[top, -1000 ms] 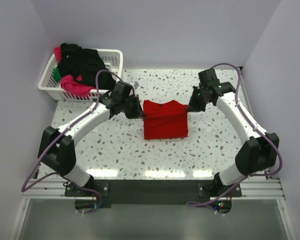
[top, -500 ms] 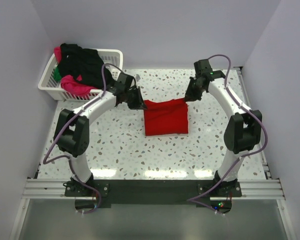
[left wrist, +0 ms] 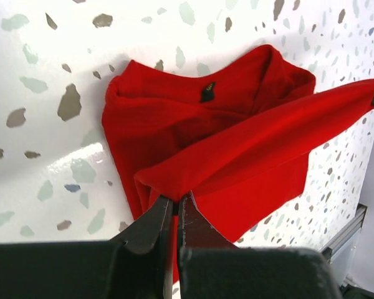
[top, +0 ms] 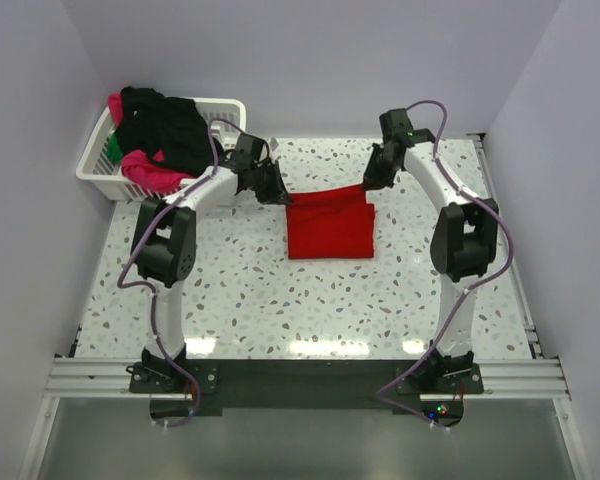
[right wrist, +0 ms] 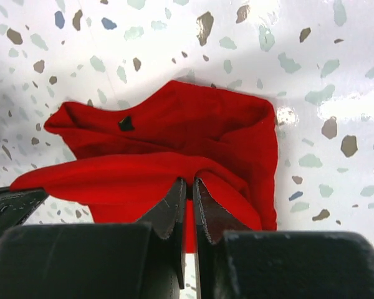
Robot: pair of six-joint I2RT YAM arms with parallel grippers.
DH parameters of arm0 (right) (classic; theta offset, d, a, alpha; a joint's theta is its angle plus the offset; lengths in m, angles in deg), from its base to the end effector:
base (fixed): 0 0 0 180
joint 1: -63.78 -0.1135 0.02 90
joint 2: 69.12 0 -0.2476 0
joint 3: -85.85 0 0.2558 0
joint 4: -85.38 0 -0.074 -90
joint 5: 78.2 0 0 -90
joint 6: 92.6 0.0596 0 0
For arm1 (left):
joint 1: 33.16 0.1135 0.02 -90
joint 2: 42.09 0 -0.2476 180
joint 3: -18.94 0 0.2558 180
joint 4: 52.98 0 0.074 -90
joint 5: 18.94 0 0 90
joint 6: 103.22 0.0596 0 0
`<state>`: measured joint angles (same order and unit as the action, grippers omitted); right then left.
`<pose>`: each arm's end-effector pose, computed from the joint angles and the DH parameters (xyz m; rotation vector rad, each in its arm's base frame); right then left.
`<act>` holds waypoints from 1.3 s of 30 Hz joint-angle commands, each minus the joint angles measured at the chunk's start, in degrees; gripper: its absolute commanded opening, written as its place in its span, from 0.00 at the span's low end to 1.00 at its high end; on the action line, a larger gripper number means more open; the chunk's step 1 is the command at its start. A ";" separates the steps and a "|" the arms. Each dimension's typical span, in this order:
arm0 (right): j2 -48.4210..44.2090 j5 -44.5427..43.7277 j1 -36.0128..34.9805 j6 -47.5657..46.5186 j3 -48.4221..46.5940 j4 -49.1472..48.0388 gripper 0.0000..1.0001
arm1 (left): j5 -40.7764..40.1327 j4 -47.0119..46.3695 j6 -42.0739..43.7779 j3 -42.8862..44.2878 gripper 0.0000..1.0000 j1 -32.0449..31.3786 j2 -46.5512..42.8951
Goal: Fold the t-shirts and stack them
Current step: Fold the tshirt, then neatly place the folded tshirt to the corner
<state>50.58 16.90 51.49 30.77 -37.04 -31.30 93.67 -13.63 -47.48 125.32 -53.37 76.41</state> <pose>0.4527 0.1040 0.2272 0.4570 2.6295 0.3857 0.4318 -0.1834 0.1765 -0.1368 2.5862 -0.8724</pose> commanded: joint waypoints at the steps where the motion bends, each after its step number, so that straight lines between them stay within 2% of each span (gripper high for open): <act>1: 2.02 -1.68 0.61 -0.49 -4.40 0.08 0.00 | 1.29 -1.17 2.18 4.29 0.01 1.57 2.44; 2: 2.81 -1.59 0.61 -0.41 -4.93 0.16 0.00 | 1.30 -1.34 2.18 4.83 0.21 1.75 2.96; 4: 4.75 0.15 0.78 -0.76 -6.60 -0.18 0.36 | 1.21 -1.70 2.27 6.14 0.44 2.10 3.84; 5: 5.36 0.87 0.69 -1.02 -7.31 -0.27 0.49 | 1.12 -1.70 2.36 6.67 0.57 2.19 3.93; 6: 6.67 1.66 0.87 -1.80 -9.14 -0.10 0.58 | 1.12 -1.79 2.44 7.11 0.61 2.10 4.20; 7: 7.12 2.27 0.96 -2.33 -10.12 0.60 0.78 | 1.38 -1.87 2.44 7.99 0.64 2.10 4.20; 10: 7.04 3.68 1.22 -4.44 -10.75 0.52 0.95 | 1.82 -1.61 3.23 8.26 0.71 2.10 3.94; 12: 5.73 4.56 1.39 -6.02 -8.73 -0.44 0.97 | 1.65 -1.08 3.76 7.65 0.72 2.10 3.15; 18: -2.62 9.56 4.11 -8.31 9.52 -8.61 0.98 | 1.38 -1.61 5.26 -0.25 0.72 2.01 -0.01; 22: -6.32 13.43 5.09 -10.16 17.53 -13.27 0.97 | 2.26 -3.45 5.43 -4.91 0.72 2.10 -1.60; 28: -8.17 17.04 5.35 -12.36 24.32 -16.36 0.97 | 3.75 -6.79 4.99 -9.57 0.70 2.01 -1.96; 33: -7.46 19.24 5.35 -12.97 27.13 -17.50 0.96 | 4.99 -8.11 5.26 -11.16 0.55 2.01 -0.64; 34: -7.20 19.76 5.44 -13.06 27.49 -17.76 0.95 | 4.81 -8.20 5.34 -11.34 0.49 2.01 -0.55; 39: -6.06 22.40 5.44 -13.33 29.16 -19.17 0.92 | 4.90 -8.03 6.05 -11.96 0.37 2.01 0.24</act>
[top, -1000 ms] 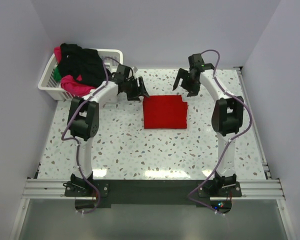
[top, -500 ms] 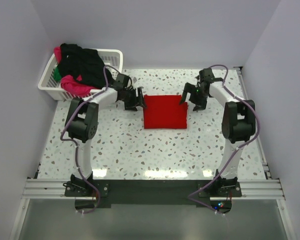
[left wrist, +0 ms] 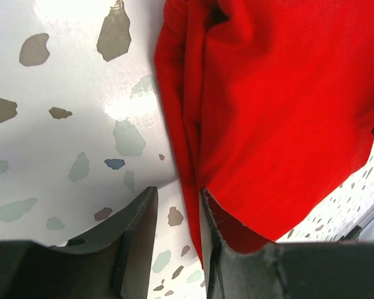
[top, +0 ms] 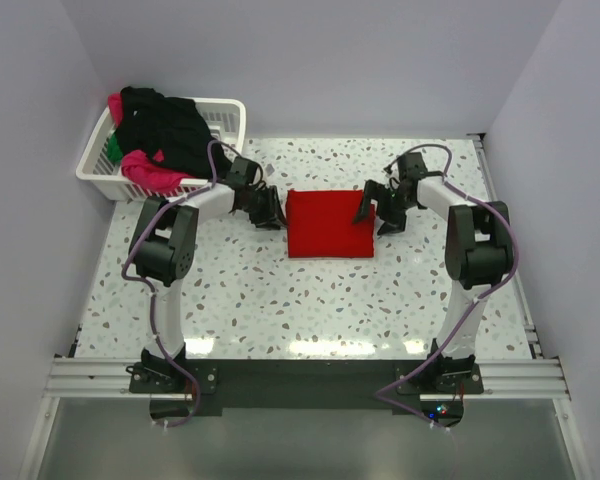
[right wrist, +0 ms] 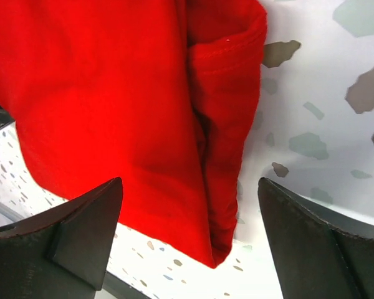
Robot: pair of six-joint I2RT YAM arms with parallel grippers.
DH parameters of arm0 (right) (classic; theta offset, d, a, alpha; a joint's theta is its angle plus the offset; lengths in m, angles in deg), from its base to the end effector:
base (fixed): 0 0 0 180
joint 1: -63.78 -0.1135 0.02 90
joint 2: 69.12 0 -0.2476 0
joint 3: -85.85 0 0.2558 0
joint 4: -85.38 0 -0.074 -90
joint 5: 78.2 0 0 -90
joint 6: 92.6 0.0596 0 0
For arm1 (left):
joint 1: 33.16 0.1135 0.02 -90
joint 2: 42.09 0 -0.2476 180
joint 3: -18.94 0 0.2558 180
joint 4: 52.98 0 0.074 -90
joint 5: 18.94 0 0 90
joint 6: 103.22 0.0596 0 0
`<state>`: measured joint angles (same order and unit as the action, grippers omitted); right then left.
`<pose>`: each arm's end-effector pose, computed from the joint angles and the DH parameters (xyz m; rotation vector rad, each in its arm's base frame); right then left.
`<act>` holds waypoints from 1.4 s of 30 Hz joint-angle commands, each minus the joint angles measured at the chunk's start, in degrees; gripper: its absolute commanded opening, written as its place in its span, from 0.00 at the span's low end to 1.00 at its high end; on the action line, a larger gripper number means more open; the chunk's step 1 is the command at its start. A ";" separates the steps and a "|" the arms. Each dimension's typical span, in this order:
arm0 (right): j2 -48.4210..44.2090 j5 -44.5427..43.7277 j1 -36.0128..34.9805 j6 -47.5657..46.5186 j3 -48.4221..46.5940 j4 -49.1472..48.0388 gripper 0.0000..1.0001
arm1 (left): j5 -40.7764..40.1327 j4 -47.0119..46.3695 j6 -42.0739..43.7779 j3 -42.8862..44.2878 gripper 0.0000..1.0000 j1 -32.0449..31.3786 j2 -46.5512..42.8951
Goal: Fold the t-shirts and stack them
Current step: Neatly place the folded tshirt to the corner
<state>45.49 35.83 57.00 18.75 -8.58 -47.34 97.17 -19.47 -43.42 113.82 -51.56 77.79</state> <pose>0.4067 0.0728 0.1317 0.2354 2.7704 0.7080 0.4109 -0.1643 0.1113 -0.1016 2.6953 -0.8811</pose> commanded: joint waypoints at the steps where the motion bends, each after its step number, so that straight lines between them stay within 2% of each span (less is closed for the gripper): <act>1: -0.79 3.74 -0.16 -1.22 0.96 -3.82 0.91 | 1.49 -1.93 2.24 -0.46 0.32 0.11 -1.05; 5: -0.53 4.97 -0.07 -0.43 2.11 -5.32 0.88 | 1.66 -1.75 2.95 -0.90 0.25 0.20 -0.69; 11: 0.97 5.15 -0.60 0.45 2.72 -6.20 0.79 | 1.93 -1.58 3.65 -1.60 0.24 0.20 -0.61; 16: 1.58 4.97 -1.12 1.51 3.34 -6.99 0.61 | 2.28 -1.66 4.27 -1.69 0.24 0.20 -0.69; 22: 2.11 4.62 -2.70 2.03 2.81 -7.00 0.50 | 3.60 -1.75 4.88 -0.90 0.27 0.20 -0.34; 24: 2.29 4.10 -3.40 2.56 2.38 -7.00 0.41 | 3.95 -1.66 5.23 -0.29 0.31 0.20 -0.17; 25: 2.37 3.83 -3.58 2.82 2.11 -7.00 0.37 | 4.39 -1.40 5.67 -0.11 0.37 0.20 -0.17; 26: 2.46 3.57 -3.76 3.52 1.94 -6.73 0.31 | 4.56 -1.14 5.85 0.15 0.40 0.20 -0.17; 27: 2.55 2.52 -3.85 3.88 1.41 -6.04 0.16 | 4.83 -0.87 6.28 0.76 0.42 0.20 -0.25; 28: 2.73 1.82 -3.85 4.23 1.15 -5.51 0.08 | 4.83 -0.26 6.46 1.03 0.48 0.20 -0.34; 30: 2.55 -1.42 -3.85 4.67 0.09 -3.58 0.00 | 4.74 0.27 6.99 1.65 0.53 0.29 -1.13; 37: 4.48 -13.72 -3.50 1.60 -8.95 7.06 0.00 | 5.09 0.62 6.56 1.74 0.55 0.29 -3.77; 42: 7.02 -22.44 -0.34 0.19 -17.65 14.61 0.00 | 4.74 0.53 5.76 2.44 0.56 0.29 -4.21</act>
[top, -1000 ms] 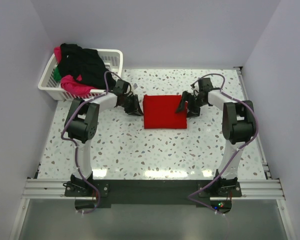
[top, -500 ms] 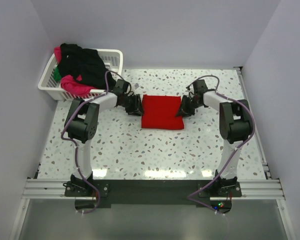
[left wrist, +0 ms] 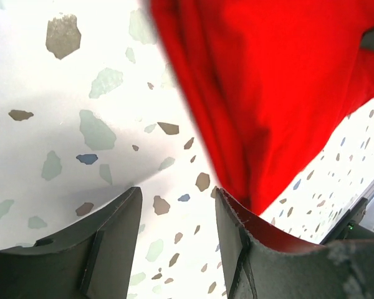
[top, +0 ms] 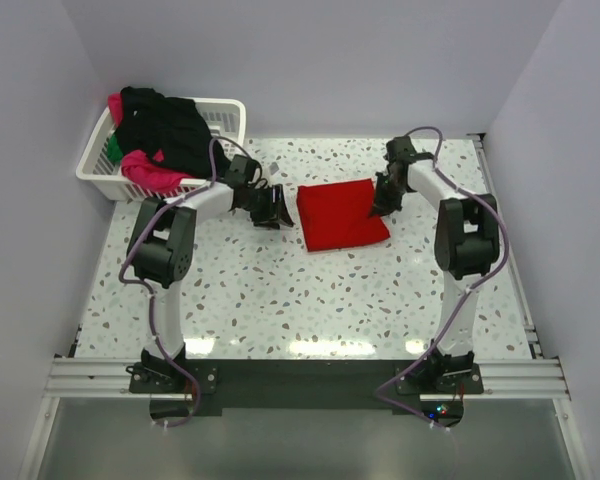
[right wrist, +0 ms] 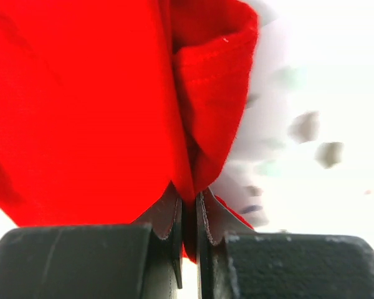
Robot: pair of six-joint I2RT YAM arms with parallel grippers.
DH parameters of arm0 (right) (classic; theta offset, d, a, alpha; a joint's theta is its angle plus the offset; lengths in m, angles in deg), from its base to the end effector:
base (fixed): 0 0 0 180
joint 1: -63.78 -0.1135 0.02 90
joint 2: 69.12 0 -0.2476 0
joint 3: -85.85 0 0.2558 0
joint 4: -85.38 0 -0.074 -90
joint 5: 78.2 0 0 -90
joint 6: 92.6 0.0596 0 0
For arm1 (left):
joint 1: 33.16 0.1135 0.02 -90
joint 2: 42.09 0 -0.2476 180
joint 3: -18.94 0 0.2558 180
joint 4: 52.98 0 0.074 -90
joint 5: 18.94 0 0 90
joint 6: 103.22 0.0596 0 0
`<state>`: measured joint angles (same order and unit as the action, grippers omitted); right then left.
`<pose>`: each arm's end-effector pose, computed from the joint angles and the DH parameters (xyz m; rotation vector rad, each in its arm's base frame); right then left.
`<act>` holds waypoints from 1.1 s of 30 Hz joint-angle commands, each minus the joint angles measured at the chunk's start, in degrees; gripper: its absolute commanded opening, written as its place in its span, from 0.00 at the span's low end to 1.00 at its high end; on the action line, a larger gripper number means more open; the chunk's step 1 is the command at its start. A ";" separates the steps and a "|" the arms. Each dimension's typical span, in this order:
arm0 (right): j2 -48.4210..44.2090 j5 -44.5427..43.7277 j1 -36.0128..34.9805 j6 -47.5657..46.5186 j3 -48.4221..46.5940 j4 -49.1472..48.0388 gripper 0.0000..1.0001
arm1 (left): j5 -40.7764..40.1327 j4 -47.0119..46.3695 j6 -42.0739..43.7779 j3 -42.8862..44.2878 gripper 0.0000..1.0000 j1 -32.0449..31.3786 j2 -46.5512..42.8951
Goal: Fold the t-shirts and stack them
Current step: Neatly place the folded tshirt to the corner
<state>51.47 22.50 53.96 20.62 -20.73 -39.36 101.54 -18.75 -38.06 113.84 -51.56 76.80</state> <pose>0.4328 0.0861 0.1407 0.2811 2.8070 0.3999 0.4073 -0.1674 0.1197 0.0566 2.6698 -0.9536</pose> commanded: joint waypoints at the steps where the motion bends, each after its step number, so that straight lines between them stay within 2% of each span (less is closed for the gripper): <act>1: 1.39 -9.81 3.49 -1.86 -6.56 7.52 0.00 | 0.28 -0.01 0.32 2.68 0.56 0.29 -3.23; 8: 6.57 -14.65 12.89 -4.40 -17.35 11.56 0.00 | -1.65 0.60 -0.38 4.61 0.56 0.29 -2.61; 15: 12.91 -23.52 19.39 -8.98 -29.49 16.83 0.00 | -3.14 1.57 -1.96 5.85 0.56 0.29 -1.64; 26: 13.17 -37.22 23.97 -13.47 -33.99 17.02 0.00 | -5.08 3.15 -3.46 8.31 0.56 0.29 -0.33; 30: 12.47 -39.35 24.68 -14.43 -33.55 16.58 0.00 | -5.61 4.20 -3.46 9.89 0.56 0.29 0.29; 31: 12.47 -39.44 24.77 -14.52 -33.20 16.41 0.02 | -5.52 4.29 -3.37 10.06 0.56 0.29 0.29; 32: 12.38 -39.44 24.77 -14.52 -33.02 16.40 0.17 | -5.34 4.30 -3.20 10.07 0.56 0.29 0.29; 33: 12.38 -39.70 24.77 -14.26 -33.11 16.75 0.27 | -5.26 4.38 -3.11 9.98 0.56 0.29 0.20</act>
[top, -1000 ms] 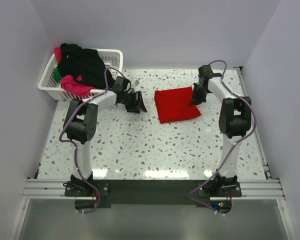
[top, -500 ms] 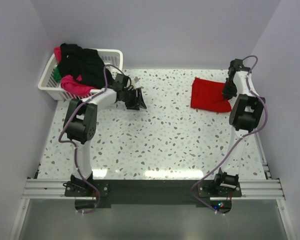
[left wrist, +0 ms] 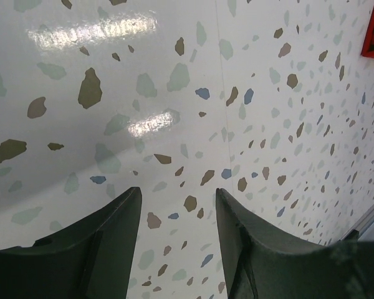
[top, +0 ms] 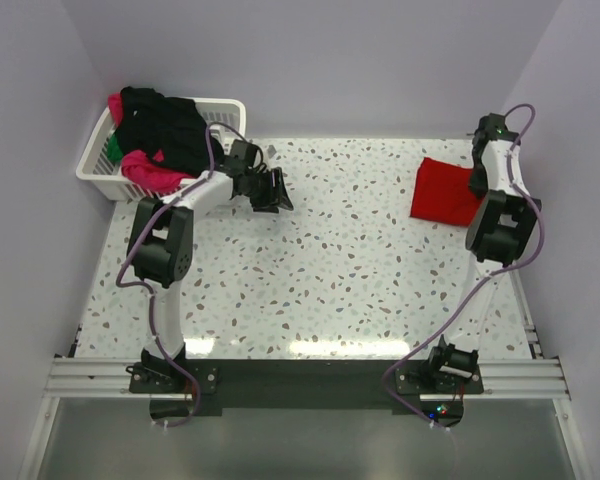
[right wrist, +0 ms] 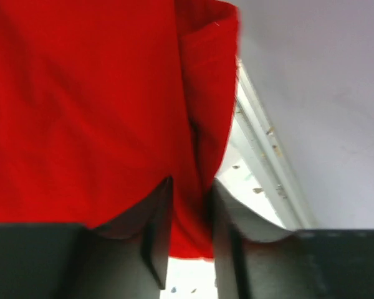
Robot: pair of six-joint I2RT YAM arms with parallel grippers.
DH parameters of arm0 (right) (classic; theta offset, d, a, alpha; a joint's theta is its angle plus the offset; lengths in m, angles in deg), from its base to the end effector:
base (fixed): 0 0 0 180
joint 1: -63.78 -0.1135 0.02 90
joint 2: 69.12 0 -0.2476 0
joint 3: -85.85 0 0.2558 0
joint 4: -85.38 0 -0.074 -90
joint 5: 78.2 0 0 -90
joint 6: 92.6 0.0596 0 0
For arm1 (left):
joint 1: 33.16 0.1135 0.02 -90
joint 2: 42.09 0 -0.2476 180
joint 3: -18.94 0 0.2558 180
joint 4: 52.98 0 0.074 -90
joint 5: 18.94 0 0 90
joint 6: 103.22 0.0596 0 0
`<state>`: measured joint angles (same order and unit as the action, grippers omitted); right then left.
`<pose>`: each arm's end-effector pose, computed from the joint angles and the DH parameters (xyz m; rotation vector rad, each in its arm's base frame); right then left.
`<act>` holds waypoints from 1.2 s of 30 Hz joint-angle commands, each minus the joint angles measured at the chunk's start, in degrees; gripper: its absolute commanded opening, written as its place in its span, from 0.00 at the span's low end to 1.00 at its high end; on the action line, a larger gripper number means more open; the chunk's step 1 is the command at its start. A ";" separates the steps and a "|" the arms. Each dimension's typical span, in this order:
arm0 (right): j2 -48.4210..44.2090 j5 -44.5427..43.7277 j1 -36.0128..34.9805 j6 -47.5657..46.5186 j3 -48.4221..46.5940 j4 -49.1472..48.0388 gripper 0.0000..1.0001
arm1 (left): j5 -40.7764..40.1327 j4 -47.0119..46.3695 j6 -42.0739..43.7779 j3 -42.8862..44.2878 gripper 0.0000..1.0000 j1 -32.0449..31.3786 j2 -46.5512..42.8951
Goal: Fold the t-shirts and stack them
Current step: Neatly place the folded tshirt to the corner, then reset both grippers
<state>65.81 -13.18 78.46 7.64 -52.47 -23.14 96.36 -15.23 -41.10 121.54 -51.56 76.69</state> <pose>0.4754 -0.1505 0.1851 0.6989 2.6238 -0.6208 0.4286 -0.1694 0.1559 -0.0255 2.6060 -0.8690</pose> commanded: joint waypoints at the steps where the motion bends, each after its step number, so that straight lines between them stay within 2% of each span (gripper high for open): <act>1: -2.39 -4.73 0.26 -0.49 -1.03 0.71 0.35 | 0.10 0.95 0.10 2.28 0.56 0.29 0.14; 2: -2.83 -5.34 0.26 -0.14 -0.76 0.89 0.46 | 0.10 1.04 0.28 2.28 0.56 0.29 -0.13; 3: -3.53 -6.66 0.26 0.22 -0.32 0.71 0.64 | 0.19 1.30 0.63 2.20 0.56 0.29 -0.30; 5: -5.98 -7.28 0.18 0.75 1.52 0.01 0.74 | 0.10 1.30 1.16 1.67 0.56 0.29 -1.36; 6: -7.13 -8.07 0.18 0.83 2.05 -1.12 0.85 | -0.33 1.13 1.59 1.32 0.56 0.20 -1.79; 9: -11.09 -9.39 -0.70 1.10 5.12 -2.97 0.97 | -0.95 -1.06 2.39 -1.31 0.56 0.20 -5.30; 18: -27.50 -1.14 -8.16 2.77 21.11 -11.41 0.99 | -4.11 -6.16 5.64 -7.99 0.56 -1.29 -14.70; 23: -35.96 7.64 -17.56 5.31 33.94 -19.83 0.99 | -8.15 -8.53 6.78 -12.03 0.56 -2.26 -20.68; 27: -40.53 16.25 -24.86 8.74 42.38 -25.21 0.99 | -10.88 -11.35 6.43 -18.44 0.56 -2.35 -27.79; 36: -44.58 17.06 -44.54 12.08 53.11 -31.45 0.99 | -17.21 -13.90 6.43 -30.23 0.56 -2.26 -42.22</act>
<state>25.68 3.13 37.96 17.41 -0.73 -49.15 82.79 -25.46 -36.10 94.00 -53.92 39.16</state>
